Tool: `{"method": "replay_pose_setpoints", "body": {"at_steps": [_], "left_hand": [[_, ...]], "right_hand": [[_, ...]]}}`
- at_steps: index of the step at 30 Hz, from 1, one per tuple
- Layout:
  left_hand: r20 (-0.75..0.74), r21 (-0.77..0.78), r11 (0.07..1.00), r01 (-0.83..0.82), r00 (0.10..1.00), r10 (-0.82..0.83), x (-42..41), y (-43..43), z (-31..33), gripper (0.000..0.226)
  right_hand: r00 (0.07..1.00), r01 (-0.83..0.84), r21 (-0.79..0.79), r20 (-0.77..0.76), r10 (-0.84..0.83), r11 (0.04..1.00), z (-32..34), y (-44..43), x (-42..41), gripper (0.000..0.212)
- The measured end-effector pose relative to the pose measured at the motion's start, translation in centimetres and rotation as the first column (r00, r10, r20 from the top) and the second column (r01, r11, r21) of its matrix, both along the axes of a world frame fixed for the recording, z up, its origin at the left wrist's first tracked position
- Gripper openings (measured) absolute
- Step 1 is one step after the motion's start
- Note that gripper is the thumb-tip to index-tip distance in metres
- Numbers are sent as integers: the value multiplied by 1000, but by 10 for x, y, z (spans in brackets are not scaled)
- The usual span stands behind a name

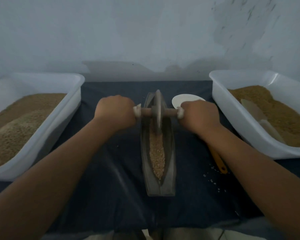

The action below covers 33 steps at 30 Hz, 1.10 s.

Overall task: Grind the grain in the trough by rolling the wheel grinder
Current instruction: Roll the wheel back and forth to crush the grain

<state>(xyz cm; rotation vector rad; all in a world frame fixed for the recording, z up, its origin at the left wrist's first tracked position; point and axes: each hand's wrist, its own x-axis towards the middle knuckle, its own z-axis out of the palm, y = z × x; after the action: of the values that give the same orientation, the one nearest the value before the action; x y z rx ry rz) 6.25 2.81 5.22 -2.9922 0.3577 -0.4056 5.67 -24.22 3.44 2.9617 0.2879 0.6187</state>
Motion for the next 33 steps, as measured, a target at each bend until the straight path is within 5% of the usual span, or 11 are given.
{"method": "replay_pose_setpoints", "body": {"at_steps": [4, 11, 17, 20, 22, 27, 33], "left_hand": [[-1, 47, 999, 27, 1000, -27, -12, 1, 5, 29], [174, 3, 983, 181, 968, -179, -103, 36, -36, 61], [34, 21, 1000, -6, 999, 5, -10, 1, -7, 30], [11, 39, 999, 6, 1000, -6, 2, -9, 12, 24], [-17, 52, 998, 19, 1000, -18, -20, -1, 6, 24], [133, 63, 985, 161, 977, -168, -95, 32, -31, 36], [26, -6, 1000, -7, 1000, 7, -20, 8, -17, 28]], "right_hand": [[996, 29, 39, -85, -26, 999, -2, -4, -10, 33], [980, -196, -20, -27, 195, 980, -11, -19, -86, 25], [999, -10, 4, 34, 10, 1000, -8, -4, -6, 35], [995, 30, 53, -92, -25, 998, 5, -2, 5, 28], [986, 18, 50, -164, -10, 999, 2, -8, -14, 32], [982, -187, -61, 0, 187, 981, -3, -19, -84, 33], [1000, -21, -27, -16, 21, 999, 2, -3, -23, 33]]}}
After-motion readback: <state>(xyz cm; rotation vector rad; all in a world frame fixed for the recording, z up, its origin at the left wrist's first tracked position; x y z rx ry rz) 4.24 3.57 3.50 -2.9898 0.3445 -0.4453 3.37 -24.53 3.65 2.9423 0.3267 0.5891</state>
